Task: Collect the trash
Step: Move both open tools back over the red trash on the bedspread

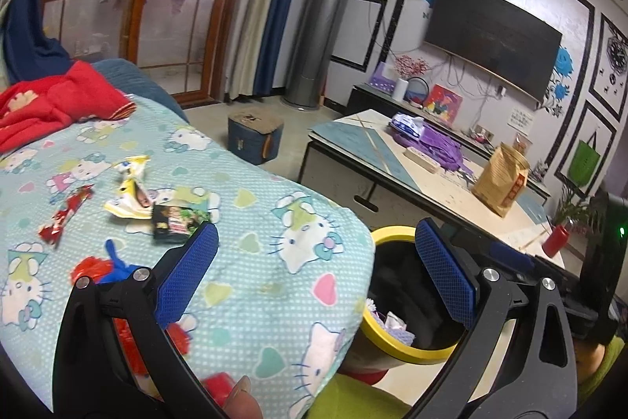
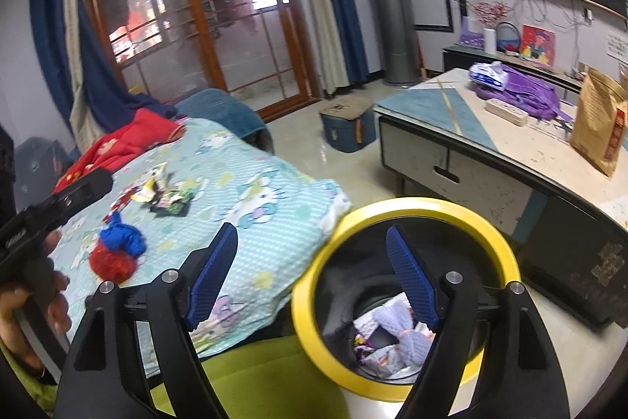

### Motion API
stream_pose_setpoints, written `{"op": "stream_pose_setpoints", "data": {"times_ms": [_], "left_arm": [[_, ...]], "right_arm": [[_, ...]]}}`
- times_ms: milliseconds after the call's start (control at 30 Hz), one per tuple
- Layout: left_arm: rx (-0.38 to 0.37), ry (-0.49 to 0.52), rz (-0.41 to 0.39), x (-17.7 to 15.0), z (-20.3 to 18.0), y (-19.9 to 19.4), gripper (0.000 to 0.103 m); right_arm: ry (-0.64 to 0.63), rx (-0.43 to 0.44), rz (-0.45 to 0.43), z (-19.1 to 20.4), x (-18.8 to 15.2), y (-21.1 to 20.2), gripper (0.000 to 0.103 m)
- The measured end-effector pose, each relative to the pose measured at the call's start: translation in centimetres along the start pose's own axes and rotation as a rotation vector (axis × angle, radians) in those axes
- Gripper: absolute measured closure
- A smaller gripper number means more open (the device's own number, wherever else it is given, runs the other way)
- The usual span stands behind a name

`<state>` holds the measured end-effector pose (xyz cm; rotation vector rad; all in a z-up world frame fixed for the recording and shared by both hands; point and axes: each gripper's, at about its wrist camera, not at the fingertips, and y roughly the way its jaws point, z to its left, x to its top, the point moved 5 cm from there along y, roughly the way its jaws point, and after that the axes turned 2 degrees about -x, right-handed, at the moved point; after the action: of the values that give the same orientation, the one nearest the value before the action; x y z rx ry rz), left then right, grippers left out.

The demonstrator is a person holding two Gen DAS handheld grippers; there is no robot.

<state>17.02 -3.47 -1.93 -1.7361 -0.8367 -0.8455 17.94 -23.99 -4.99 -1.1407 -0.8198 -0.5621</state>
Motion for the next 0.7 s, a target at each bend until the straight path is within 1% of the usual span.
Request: {"op": "stream_pose_setpoints", "data": {"times_ms": [367,700], "left_arm": [[0.073,-0.065,-0.035,0.6,4.1,-1.9,0.011],[0.157,-0.115,-0.036,0.9,7.9,-3.1,0.011]], "right_arm": [[-0.122,0.08,0.046,5.3,-1.4,0.8,0.026],[-0.219,0.172,0.074,10.2,-2.6,1.1,0.026]]}}
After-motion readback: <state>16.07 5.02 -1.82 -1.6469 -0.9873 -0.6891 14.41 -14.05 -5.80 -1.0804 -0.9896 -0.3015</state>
